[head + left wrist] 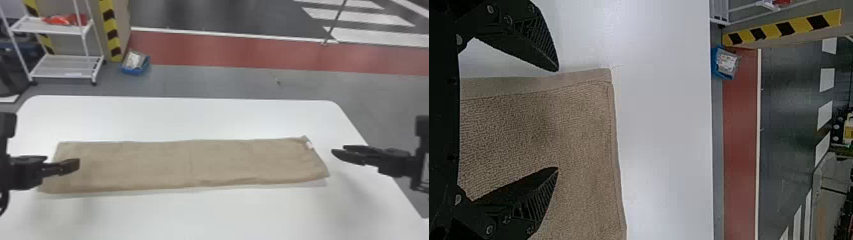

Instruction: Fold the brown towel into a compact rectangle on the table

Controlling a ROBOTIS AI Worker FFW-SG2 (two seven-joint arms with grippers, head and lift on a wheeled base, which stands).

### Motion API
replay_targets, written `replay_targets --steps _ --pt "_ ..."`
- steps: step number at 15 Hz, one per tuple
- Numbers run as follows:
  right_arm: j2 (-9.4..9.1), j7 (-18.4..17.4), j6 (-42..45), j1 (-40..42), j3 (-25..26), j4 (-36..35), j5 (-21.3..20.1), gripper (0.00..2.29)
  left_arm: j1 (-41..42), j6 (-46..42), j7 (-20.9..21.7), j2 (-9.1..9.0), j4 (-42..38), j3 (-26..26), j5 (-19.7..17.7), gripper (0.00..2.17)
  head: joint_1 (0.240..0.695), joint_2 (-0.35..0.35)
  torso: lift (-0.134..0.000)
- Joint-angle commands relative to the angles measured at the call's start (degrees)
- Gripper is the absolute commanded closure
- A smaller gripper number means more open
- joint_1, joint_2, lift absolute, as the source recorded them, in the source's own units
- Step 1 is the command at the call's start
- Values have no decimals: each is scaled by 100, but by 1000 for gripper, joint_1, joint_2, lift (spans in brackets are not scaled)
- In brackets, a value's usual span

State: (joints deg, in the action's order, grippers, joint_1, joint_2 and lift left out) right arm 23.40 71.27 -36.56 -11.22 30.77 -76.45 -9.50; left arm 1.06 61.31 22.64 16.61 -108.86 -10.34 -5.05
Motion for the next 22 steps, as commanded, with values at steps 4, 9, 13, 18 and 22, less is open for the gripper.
replay_targets --steps 4,9,13,18,22 --pt "-46 1 74 58 70 -19 10 343 52 18 21 0 -12 -11 -31 215 695 -148 -124" --pt "-55 1 91 76 105 -54 53 343 52 18 47 0 -30 -3 -40 218 695 -149 -124" --pt "-46 18 144 85 122 -54 71 343 61 18 56 9 -30 -11 -31 329 695 -151 -124" --pt "-55 18 232 85 114 -28 80 343 52 18 56 18 -21 -38 22 329 695 -150 -124" --pt "-72 1 302 85 70 -10 62 343 -44 0 39 88 199 -55 83 329 695 -136 -124"
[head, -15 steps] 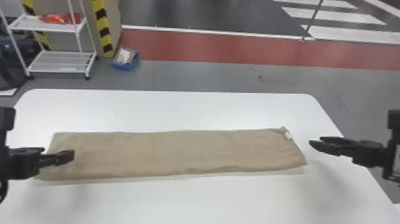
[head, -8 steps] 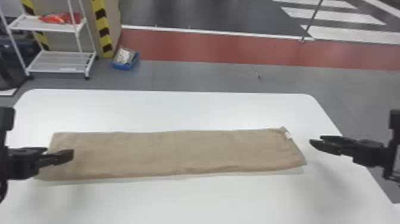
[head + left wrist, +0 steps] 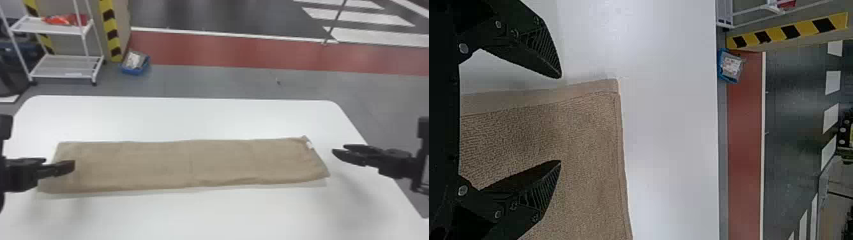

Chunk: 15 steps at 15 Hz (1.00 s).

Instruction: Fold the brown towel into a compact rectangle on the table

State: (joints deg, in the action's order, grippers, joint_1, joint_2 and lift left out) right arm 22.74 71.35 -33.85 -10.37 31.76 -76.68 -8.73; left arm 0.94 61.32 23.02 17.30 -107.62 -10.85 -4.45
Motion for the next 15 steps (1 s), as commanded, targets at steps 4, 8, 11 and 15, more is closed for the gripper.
replay_targets --steps 4,8,11,15 --pt "-15 -7 136 17 -38 31 -5 343 -121 -1 36 45 285 48 190 515 695 -120 -124" --pt "-15 2 136 17 6 22 3 343 -138 17 124 45 303 109 295 522 695 -115 -124" --pt "-15 11 154 17 32 22 12 343 -129 -1 124 36 285 144 295 1072 695 -120 -124" --pt "-15 11 154 35 32 -22 118 346 -15 87 212 -7 -198 30 -65 1740 695 -125 -124"
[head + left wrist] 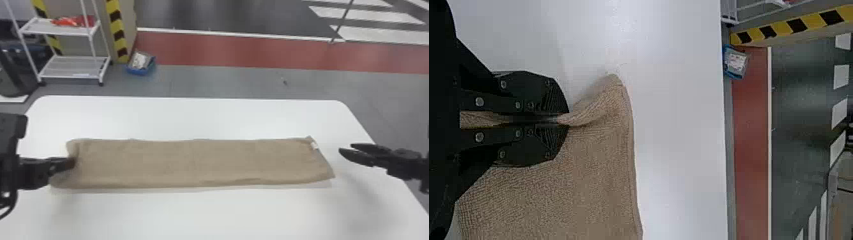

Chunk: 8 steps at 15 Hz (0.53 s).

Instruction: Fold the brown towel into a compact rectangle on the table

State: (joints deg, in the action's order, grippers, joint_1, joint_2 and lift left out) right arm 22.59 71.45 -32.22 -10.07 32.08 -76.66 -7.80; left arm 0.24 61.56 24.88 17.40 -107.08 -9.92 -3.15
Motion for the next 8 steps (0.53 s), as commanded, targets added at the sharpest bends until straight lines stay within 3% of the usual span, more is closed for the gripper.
replay_targets --steps 1,3,6,8 --pt "-17 0 -8 5 -9 -24 24 343 134 151 26 -17 -454 -133 -318 1740 695 -134 -124" --pt "-53 0 -26 14 -18 -59 24 346 160 432 26 -26 -788 -168 -564 1740 695 -145 -124" --pt "-123 9 -184 119 -88 -253 95 343 -51 1153 34 -26 -964 -300 -1276 1740 695 -162 -124" --pt "-413 -9 -518 216 -105 -622 183 346 -209 1505 -36 -53 -1008 -326 -1961 1740 695 -171 -124"
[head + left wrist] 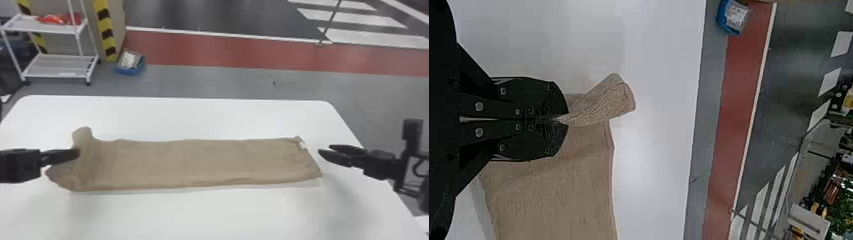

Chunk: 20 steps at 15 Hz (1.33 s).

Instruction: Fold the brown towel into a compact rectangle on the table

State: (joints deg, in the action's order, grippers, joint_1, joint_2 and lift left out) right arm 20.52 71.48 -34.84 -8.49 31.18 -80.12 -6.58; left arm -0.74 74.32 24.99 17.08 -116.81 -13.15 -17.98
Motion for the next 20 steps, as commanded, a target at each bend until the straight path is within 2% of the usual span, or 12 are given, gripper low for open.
replay_targets --steps 1,3,4,5,6,8,10,12,13,14,17,20 --pt "-408 -12 -520 58 -7 -531 78 346 -172 228 -223 -135 -43 164 -540 1740 695 -175 -124" --pt "-839 -56 -994 58 -297 -1199 61 346 -445 439 -408 -574 -114 612 -522 1740 695 -178 -124" --pt "-953 -117 -1135 49 -490 -1384 34 346 -585 527 -495 -741 -114 753 -558 1740 695 -179 -124" --pt "-1067 -196 -1311 31 -719 -1516 -1 346 -743 580 -706 -900 -114 858 -707 1740 695 -181 -124" --pt "-1217 -293 -1363 40 -921 -1604 -45 346 -937 703 -803 -988 -78 911 -1015 1740 695 -182 -124" --pt "-1410 -416 -1398 66 -1325 -1613 -133 478 -1236 755 -1119 -996 18 1140 -1507 1740 695 -177 -124" --pt "-1419 -688 -1311 137 -1914 -1604 -168 613 -1350 738 -1577 -1049 53 1210 -1876 1740 695 -162 -124" --pt "-1463 -908 -1275 198 -2362 -1595 -97 741 -1411 738 -1814 -1119 62 1184 -2087 1740 695 -144 -124" --pt "-1542 -1058 -1170 207 -2635 -1577 -80 1102 -1447 720 -1858 -1119 150 1113 -2307 1740 695 -134 -124" --pt "-1595 -1216 -994 216 -2846 -1498 -80 1271 -1473 685 -1919 -1111 247 1025 -2544 1740 695 -107 -124" --pt "-1744 -1708 -273 190 -3400 -1173 -45 1301 -1578 597 -1946 -1040 537 709 -3282 1740 695 -59 -124" --pt "-1850 -1849 -115 -13 -3663 -707 17 1305 -1596 562 -1963 -1005 546 507 -3563 1740 695 4 -124"
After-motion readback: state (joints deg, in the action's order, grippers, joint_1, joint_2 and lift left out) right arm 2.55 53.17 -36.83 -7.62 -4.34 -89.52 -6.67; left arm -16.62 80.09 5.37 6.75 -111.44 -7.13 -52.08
